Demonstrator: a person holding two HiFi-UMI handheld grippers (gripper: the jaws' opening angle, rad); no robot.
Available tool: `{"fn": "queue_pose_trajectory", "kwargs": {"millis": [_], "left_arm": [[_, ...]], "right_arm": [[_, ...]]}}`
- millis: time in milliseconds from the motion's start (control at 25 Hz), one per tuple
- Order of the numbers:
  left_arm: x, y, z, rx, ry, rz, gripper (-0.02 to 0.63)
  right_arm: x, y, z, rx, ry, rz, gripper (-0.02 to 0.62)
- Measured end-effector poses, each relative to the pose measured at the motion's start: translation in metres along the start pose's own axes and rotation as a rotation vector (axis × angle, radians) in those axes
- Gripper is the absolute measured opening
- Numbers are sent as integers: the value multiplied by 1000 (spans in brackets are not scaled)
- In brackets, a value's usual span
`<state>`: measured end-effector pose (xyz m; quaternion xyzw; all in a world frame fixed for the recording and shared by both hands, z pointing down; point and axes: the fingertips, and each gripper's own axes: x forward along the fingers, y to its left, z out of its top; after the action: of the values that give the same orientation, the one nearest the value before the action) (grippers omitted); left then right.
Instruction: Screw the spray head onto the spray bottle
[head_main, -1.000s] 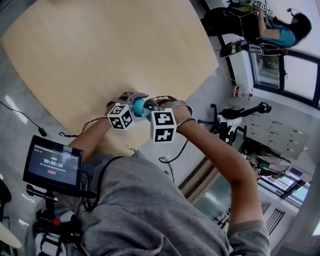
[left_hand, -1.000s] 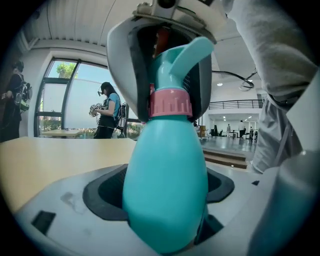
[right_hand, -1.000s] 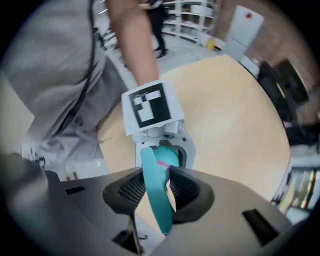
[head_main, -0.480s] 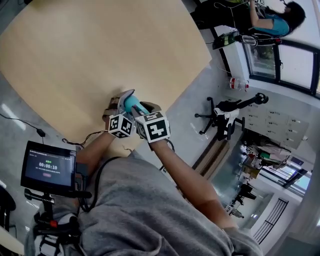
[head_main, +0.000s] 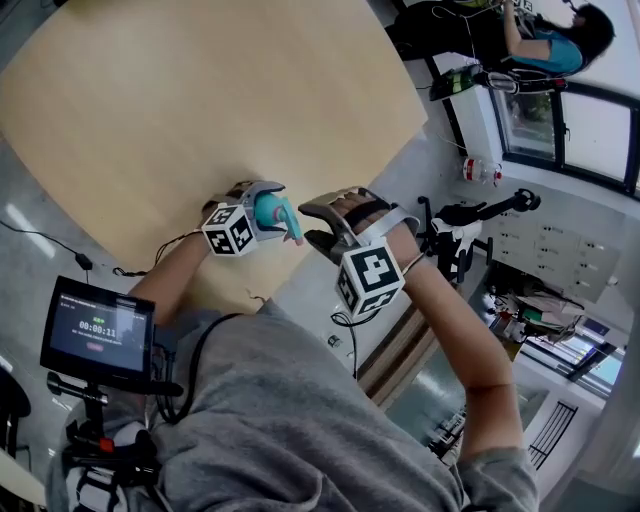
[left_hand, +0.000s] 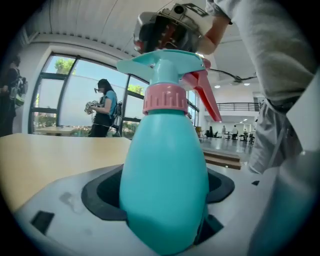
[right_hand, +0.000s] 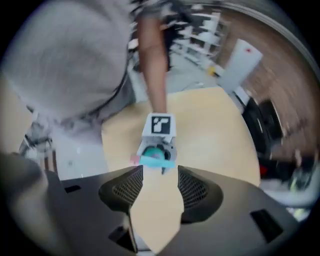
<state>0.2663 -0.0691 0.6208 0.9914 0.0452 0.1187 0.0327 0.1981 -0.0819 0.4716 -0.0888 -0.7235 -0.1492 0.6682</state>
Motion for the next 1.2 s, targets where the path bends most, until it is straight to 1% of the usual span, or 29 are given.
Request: {"fn": "queue_pose_trajectory", "kwargs": {"millis": [40, 80, 120, 160, 240, 360, 440, 520, 560, 600, 640, 720, 800, 840, 920, 960, 1000, 1040, 1080, 1200], "left_arm": [[-1, -2, -1, 10, 6, -30, 387], [-1, -4, -2, 20, 14, -53, 388], [-1, -6, -4, 29, 22, -72, 387], [-1, -8, -5, 39, 30, -89, 388], [0, -10, -7, 54, 42, -113, 388], [0, -10, -8, 60, 47, -127, 388], [1, -11, -8, 59, 48, -134, 388], [2, -12, -8, 59, 50, -140, 388], [2, -13, -8, 60, 51, -142, 388], [3, -14, -8, 63, 53, -144, 388], [3, -14, -8, 67, 55, -144, 388], [4, -14, -7, 71, 57, -130, 388], [4, -11, -7, 68, 60, -94, 388], [5, -10, -6, 63, 62, -68, 388], [6, -8, -6, 52, 65, -9, 388], [7, -7, -6, 46, 67, 23, 388], [7, -6, -5, 39, 68, 57, 392], [6, -5, -5, 36, 68, 90, 394], [5, -5, -5, 38, 69, 121, 397], [4, -5, -4, 65, 73, 176, 399]], "right_arm": [[5, 1, -8, -181, 70, 0, 200], [11, 2, -14, -308, 109, 12, 200], [19, 4, -15, -393, 119, 32, 201], [27, 6, -13, -456, 112, 54, 201], [43, 11, -7, -558, 91, 95, 201], [64, 18, 5, -652, 72, 139, 201], [76, 22, 8, -682, 69, 153, 201], [86, 28, 7, -685, 67, 169, 197], [88, 31, 6, -659, 64, 179, 143], [89, 32, 6, -604, 59, 189, 137], [89, 32, 7, -522, 54, 194, 135], [89, 27, 8, -300, 42, 196, 133], [89, 23, 9, -19, 24, 182, 133], [89, 22, 7, 151, 13, 166, 133], [90, 20, 0, 523, -1, 109, 133], [89, 21, -3, 680, 5, 71, 133], [89, 21, -4, 789, 24, 32, 133], [88, 23, -4, 851, 51, -6, 135], [87, 24, -2, 878, 77, -38, 138], [86, 30, 1, 877, 101, -80, 140]]}}
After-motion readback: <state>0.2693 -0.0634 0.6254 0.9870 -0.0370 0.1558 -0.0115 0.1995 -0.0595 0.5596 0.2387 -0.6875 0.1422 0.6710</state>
